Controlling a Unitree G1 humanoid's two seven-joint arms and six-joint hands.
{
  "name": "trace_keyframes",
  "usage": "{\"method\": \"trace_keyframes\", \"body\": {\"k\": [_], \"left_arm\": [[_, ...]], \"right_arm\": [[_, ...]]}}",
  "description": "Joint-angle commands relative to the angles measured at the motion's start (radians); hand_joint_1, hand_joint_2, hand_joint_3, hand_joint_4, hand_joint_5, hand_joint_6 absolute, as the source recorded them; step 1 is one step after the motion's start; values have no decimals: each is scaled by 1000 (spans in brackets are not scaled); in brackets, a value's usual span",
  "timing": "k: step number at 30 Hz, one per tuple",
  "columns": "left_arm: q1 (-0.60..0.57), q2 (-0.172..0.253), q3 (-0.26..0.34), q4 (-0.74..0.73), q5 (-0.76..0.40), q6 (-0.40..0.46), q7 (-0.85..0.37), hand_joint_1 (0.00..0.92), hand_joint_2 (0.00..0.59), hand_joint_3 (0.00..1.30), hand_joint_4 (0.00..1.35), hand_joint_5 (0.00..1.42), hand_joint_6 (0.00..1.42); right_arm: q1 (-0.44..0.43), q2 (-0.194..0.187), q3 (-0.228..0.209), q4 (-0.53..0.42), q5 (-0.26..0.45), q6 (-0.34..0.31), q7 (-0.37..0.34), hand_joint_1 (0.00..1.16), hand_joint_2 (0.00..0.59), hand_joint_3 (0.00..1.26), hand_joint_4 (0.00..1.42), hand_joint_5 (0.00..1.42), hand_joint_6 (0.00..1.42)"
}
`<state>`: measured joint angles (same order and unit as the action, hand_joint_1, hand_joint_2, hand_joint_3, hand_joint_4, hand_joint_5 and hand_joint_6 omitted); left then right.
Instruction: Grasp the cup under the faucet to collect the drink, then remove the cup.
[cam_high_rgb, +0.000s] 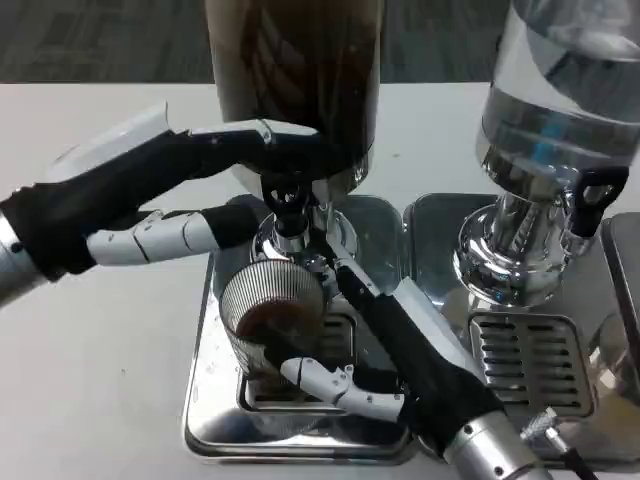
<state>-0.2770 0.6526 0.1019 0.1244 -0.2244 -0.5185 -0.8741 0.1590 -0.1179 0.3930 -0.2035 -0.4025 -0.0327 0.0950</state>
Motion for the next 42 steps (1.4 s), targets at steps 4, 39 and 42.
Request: {"method": "trace_keyframes", "body": {"k": [4, 39, 42], "left_arm": [[33, 18, 41, -5, 8, 12, 40, 0, 120, 255, 183, 197, 140], [260, 14, 137, 6, 130, -61, 269, 0, 118, 223, 171, 183, 140], [274, 16, 141, 6, 130, -60, 277, 0, 118, 223, 171, 183, 140]], "right_arm": [[-17, 8, 8, 7, 16, -10, 2, 562, 236, 0, 0, 0, 50], [-55, 15, 21, 73, 33, -33, -8, 561, 236, 0, 0, 1, 49], [-58, 14, 20, 91, 45, -49, -4, 560, 236, 0, 0, 0, 49]]}}
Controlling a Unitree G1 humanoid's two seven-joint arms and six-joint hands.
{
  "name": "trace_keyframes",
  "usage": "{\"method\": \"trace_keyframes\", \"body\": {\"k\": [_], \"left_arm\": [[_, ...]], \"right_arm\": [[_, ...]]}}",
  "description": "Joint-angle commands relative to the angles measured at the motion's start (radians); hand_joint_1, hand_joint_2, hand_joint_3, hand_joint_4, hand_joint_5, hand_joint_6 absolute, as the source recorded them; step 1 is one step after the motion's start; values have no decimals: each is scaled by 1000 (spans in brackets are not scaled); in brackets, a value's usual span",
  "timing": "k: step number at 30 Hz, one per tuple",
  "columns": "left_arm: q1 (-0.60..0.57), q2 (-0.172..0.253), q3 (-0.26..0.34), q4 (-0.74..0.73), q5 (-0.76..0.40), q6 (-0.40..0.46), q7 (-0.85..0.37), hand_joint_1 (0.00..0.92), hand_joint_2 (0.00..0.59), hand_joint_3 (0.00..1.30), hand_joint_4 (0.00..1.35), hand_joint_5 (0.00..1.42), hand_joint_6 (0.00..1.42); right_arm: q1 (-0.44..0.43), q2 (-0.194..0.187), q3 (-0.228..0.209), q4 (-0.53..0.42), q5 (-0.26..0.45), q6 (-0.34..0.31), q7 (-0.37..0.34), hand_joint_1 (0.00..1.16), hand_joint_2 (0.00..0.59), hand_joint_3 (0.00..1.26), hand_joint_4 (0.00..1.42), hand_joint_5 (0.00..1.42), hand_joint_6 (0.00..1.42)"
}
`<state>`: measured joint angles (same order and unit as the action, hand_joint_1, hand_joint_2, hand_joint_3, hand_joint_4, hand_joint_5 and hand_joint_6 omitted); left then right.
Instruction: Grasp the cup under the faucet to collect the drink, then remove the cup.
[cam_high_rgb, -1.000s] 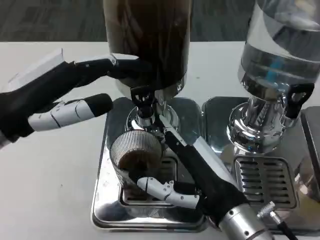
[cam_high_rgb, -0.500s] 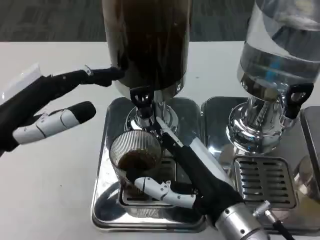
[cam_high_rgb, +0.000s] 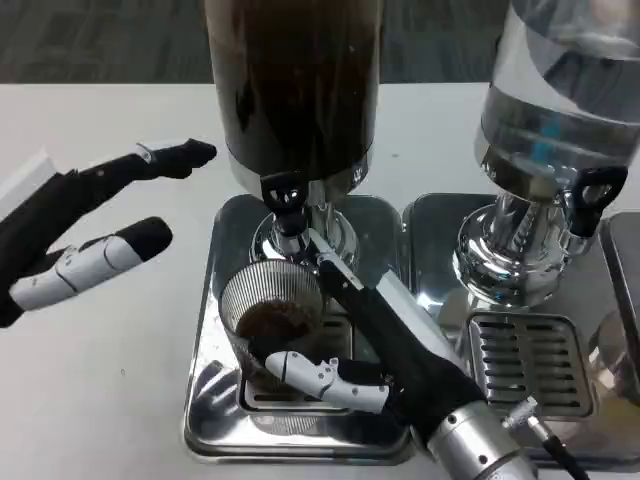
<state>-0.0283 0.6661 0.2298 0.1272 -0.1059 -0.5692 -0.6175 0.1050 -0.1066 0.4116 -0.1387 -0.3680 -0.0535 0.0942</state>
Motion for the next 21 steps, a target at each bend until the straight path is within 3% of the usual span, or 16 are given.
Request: {"method": "trace_keyframes", "body": {"k": [1, 11, 21], "left_arm": [[29, 2, 14, 2, 12, -9, 22, 0, 118, 223, 171, 183, 140], [49, 4, 16, 7, 12, -9, 30, 0, 129, 223, 183, 191, 140], [52, 3, 17, 12, 14, -4, 33, 0, 138, 236, 193, 193, 140]], "right_arm": [[-5, 2, 1, 34, 12, -33, -3, 560, 234, 0, 0, 0, 49], [-26, -8, -1, 107, 54, -109, 25, 557, 201, 0, 0, 0, 20], [-45, -3, -3, 166, 61, -137, 19, 542, 186, 0, 0, 0, 0]]}}
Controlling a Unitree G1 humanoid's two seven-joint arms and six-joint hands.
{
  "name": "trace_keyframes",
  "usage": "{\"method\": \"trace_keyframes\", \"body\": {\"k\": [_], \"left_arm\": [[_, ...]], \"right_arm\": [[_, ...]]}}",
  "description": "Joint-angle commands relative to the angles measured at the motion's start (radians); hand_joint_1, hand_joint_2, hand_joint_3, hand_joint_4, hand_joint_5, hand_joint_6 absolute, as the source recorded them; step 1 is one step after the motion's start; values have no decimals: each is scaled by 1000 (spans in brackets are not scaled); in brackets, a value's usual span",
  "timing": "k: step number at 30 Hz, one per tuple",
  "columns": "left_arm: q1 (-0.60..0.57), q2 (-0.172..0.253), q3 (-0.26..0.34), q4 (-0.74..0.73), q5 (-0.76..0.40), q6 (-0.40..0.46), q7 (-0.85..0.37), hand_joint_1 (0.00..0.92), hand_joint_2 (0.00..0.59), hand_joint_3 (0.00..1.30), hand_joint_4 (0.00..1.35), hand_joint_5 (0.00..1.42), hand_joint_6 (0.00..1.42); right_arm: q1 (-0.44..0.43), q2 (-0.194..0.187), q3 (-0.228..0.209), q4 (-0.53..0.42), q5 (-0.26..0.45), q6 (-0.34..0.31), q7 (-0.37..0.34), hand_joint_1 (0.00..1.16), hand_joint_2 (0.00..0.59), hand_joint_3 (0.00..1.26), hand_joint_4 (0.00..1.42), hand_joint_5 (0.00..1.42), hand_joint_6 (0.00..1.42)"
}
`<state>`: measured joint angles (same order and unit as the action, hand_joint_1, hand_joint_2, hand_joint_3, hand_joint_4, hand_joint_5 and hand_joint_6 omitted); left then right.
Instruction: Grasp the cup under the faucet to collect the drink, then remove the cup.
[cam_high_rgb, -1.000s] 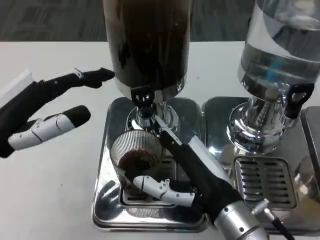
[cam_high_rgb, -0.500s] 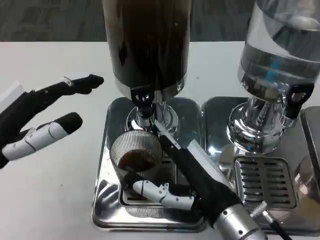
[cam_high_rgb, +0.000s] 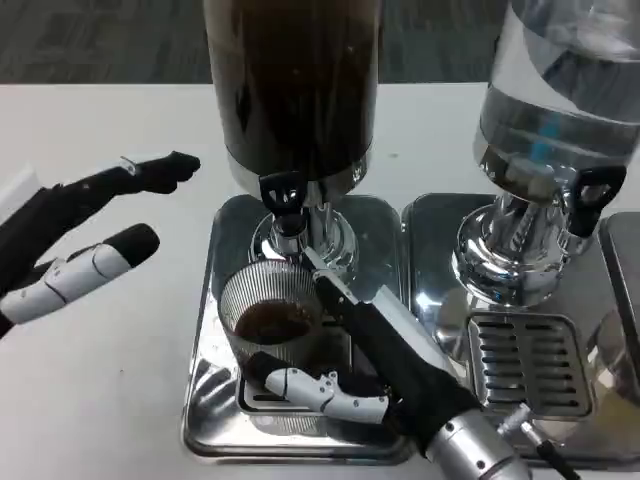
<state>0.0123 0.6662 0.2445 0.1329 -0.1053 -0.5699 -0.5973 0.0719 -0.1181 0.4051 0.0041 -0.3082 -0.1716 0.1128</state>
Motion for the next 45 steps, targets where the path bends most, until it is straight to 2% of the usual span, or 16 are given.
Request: {"method": "trace_keyframes", "body": {"k": [1, 16, 30, 45], "left_arm": [[12, 3, 3, 6, 14, -3, 14, 0, 138, 237, 194, 193, 140], [26, 7, 13, 7, 13, 5, 13, 0, 139, 241, 194, 194, 140], [19, 11, 11, 22, 12, 0, 7, 0, 141, 250, 203, 197, 140], [63, 3, 37, 18, 7, -15, 27, 0, 144, 244, 204, 197, 140]], "right_arm": [[-12, 9, 3, 25, 2, -20, -2, 542, 185, 0, 0, 0, 0], [-24, 12, -4, 61, 11, -42, -8, 519, 187, 0, 0, 0, 0], [-5, 9, -22, 36, 13, -50, -20, 506, 192, 0, 0, 0, 1], [0, 12, -22, 39, 11, -50, -23, 499, 194, 0, 0, 0, 2]]}}
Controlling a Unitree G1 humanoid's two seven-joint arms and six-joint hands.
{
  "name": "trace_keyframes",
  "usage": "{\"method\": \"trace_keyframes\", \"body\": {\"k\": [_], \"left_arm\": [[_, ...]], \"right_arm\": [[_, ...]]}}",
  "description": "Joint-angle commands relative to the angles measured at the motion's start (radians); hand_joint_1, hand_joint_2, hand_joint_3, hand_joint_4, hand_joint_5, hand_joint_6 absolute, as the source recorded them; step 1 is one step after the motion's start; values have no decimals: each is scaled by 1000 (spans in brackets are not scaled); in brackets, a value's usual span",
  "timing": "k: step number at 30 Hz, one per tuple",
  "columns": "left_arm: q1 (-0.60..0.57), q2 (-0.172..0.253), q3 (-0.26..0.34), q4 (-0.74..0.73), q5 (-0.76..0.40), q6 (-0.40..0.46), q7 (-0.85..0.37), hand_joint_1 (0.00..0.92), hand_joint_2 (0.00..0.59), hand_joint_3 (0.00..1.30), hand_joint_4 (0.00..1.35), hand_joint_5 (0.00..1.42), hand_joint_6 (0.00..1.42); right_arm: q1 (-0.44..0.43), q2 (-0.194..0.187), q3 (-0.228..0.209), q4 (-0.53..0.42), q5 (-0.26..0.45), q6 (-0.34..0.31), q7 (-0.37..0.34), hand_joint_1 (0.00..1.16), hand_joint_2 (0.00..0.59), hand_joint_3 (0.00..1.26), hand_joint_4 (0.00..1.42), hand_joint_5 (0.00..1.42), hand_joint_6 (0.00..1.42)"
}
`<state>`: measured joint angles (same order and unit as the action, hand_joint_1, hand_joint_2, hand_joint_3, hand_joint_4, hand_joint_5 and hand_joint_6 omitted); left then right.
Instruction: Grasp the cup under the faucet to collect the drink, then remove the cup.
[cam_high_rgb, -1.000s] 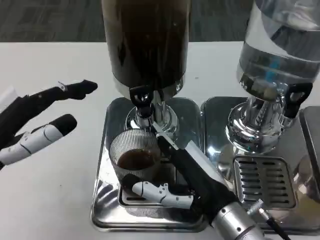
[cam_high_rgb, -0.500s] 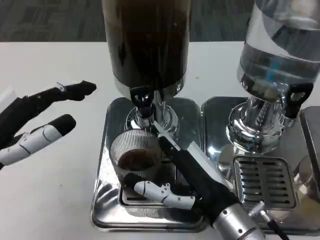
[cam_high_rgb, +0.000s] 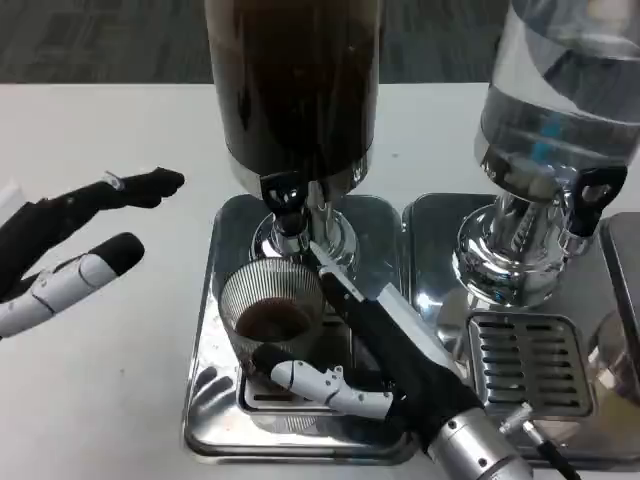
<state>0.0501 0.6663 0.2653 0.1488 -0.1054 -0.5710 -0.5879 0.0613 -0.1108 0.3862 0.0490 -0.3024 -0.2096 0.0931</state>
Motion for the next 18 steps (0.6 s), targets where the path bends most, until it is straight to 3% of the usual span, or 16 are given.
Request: {"method": "trace_keyframes", "body": {"k": [1, 18], "left_arm": [[30, 3, 18, -1, 8, -14, 20, 0, 143, 243, 204, 197, 140], [72, -8, 7, -6, 12, -11, 28, 0, 130, 205, 164, 182, 140]], "right_arm": [[11, 6, -4, -6, 6, -12, -3, 499, 194, 0, 0, 0, 2], [-3, 11, 10, 24, -6, -4, 5, 499, 194, 0, 0, 0, 2]]}}
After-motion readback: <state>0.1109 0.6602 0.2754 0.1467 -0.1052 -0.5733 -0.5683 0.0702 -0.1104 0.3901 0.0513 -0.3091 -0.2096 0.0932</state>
